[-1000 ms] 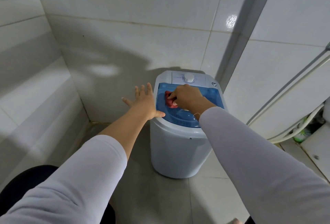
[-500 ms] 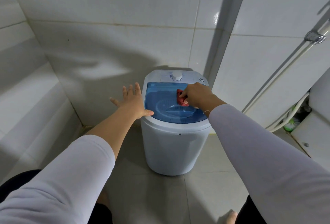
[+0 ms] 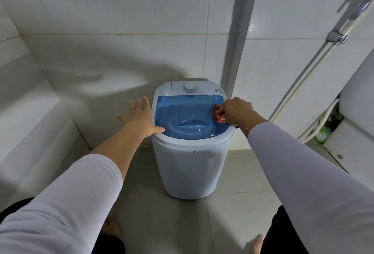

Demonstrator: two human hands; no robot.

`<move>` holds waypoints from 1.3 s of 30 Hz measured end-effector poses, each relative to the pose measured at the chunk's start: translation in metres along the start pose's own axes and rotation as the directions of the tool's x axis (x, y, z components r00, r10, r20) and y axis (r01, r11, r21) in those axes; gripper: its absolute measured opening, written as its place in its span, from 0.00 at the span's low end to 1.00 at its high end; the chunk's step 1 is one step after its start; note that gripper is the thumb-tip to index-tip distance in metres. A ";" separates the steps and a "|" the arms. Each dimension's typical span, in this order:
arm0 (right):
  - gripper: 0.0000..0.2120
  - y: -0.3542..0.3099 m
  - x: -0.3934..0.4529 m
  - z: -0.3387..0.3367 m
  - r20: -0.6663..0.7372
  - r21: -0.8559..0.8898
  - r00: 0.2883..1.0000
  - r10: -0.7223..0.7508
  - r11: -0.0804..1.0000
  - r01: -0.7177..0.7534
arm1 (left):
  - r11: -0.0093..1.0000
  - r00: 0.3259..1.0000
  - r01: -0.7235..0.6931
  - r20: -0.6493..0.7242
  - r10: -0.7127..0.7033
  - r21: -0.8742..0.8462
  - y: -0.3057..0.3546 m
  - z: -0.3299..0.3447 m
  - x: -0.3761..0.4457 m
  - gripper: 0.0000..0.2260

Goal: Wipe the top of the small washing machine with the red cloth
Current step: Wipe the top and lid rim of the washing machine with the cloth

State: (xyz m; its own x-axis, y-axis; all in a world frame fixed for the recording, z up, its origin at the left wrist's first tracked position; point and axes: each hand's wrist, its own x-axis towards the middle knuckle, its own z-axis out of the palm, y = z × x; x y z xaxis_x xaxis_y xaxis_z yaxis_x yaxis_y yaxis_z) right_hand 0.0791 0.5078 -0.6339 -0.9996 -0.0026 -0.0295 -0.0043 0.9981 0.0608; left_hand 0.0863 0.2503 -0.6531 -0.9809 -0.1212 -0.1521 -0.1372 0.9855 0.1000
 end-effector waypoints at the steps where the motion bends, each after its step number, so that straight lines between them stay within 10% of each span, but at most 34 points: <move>1: 0.16 0.001 -0.001 -0.001 0.004 -0.001 1.000 0.005 1.000 -0.005 | 1.000 1.000 -0.001 0.004 0.001 -0.005 0.000 0.000 0.000 0.54; 25: 0.20 -0.137 -0.017 -0.014 0.040 -0.025 0.874 -0.484 0.874 0.485 | 0.961 1.000 0.006 -0.017 -0.011 -0.277 -0.019 0.000 0.053 0.47; 39: 0.20 -0.126 -0.019 0.006 0.048 -0.064 0.909 -0.413 0.907 0.416 | 0.957 0.996 -0.039 -0.086 0.015 -0.287 -0.012 0.011 0.041 0.41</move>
State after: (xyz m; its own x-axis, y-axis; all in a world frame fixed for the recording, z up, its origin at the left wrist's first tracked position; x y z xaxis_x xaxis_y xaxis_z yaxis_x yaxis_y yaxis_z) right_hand 0.0990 0.3821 -0.6471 -0.9058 -0.4118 -0.0996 -0.4213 0.9006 0.1072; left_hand 0.0492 0.2348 -0.6714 -0.9910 -0.1165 -0.0656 -0.1328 0.9137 0.3842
